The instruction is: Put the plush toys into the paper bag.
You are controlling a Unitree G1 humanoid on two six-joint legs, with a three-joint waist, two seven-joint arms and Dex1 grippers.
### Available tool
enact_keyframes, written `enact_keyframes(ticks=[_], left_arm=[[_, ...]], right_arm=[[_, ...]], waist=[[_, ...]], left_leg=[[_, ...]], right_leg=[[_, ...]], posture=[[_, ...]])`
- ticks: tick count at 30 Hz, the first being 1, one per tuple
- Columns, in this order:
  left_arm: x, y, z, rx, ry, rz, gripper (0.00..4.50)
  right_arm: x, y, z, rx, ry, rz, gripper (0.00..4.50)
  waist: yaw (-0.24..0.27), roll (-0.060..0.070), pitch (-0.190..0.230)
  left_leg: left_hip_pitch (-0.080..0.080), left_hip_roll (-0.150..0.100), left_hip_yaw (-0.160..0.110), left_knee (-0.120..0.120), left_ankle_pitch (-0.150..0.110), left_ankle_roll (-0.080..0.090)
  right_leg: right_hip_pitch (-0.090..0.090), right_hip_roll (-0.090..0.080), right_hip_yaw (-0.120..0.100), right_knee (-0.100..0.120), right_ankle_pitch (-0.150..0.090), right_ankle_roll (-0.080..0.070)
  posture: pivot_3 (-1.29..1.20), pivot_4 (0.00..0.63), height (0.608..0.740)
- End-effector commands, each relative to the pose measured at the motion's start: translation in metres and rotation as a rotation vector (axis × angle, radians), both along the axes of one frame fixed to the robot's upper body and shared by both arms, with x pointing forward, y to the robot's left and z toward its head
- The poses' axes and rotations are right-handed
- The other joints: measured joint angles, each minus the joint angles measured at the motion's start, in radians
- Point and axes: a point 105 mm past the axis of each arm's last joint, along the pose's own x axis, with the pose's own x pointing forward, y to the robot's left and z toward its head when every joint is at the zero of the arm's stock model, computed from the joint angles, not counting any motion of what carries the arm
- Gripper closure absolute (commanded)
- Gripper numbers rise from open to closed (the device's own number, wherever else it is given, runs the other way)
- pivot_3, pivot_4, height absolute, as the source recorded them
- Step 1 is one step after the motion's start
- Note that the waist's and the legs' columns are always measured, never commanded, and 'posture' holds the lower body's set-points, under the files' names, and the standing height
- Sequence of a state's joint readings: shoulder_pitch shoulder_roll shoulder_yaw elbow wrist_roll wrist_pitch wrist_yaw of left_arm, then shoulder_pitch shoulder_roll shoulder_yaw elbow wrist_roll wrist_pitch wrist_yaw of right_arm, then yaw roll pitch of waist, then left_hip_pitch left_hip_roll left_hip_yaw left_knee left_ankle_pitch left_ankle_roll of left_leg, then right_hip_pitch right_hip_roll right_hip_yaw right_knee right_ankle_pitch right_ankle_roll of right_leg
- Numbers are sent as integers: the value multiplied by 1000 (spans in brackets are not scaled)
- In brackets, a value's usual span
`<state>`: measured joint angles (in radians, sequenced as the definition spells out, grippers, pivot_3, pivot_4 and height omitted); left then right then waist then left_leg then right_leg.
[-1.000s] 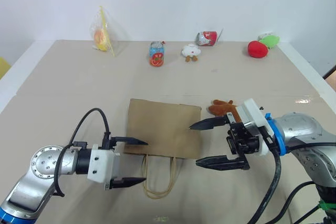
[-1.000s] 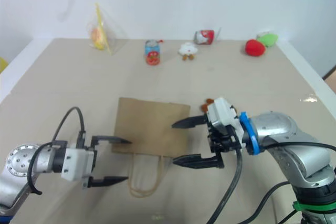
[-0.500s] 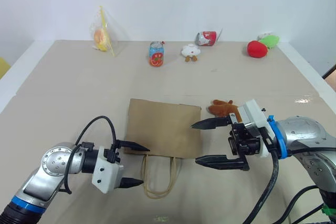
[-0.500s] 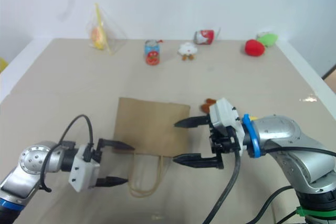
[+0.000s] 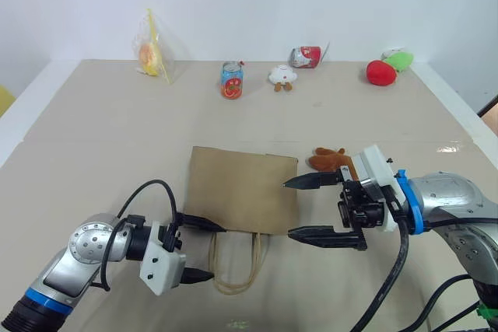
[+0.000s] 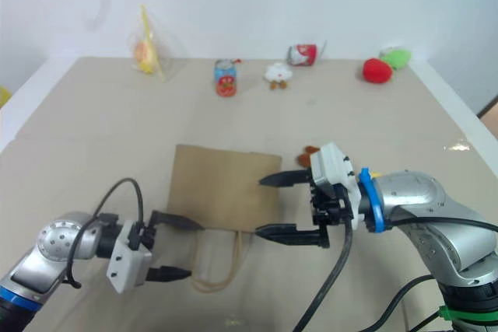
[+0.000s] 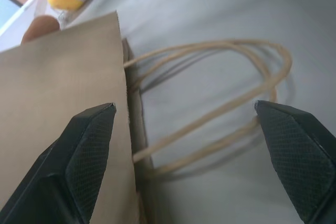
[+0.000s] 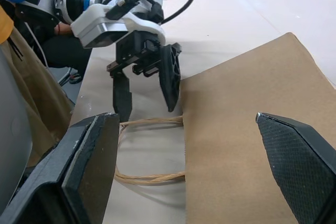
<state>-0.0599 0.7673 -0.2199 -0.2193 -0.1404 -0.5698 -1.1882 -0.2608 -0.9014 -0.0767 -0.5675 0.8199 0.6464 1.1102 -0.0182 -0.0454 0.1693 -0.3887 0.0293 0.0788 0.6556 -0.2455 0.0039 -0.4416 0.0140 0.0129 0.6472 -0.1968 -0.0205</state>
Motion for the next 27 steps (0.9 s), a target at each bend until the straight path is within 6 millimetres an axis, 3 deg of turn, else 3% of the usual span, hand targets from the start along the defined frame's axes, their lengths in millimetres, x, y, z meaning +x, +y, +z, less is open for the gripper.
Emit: enact_keyframes(ticks=[1,6,15,27], left_arm=[[-11,-8,10,-50,1,-68,112],[-15,-9,13,-62,20,-101,112],[-5,-4,-2,6,-28,-66,112],[8,-9,5,-56,-51,17,112]], right_arm=[[-5,2,10,0,-49,18,0],[-4,1,9,-3,-49,11,0],[-4,1,10,-1,-51,9,0],[-3,2,11,-1,-53,10,0]], waist=[[0,0,0],[0,0,0],[0,0,0],[0,0,0]], left_leg=[[0,0,0,0,0,0],[0,0,0,0,0,0],[0,0,0,0,0,0],[0,0,0,0,0,0]], right_leg=[[0,0,0,0,0,0],[0,0,0,0,0,0],[0,0,0,0,0,0],[0,0,0,0,0,0]], posture=[[0,150,740],[0,150,740],[0,150,740],[0,150,740]])
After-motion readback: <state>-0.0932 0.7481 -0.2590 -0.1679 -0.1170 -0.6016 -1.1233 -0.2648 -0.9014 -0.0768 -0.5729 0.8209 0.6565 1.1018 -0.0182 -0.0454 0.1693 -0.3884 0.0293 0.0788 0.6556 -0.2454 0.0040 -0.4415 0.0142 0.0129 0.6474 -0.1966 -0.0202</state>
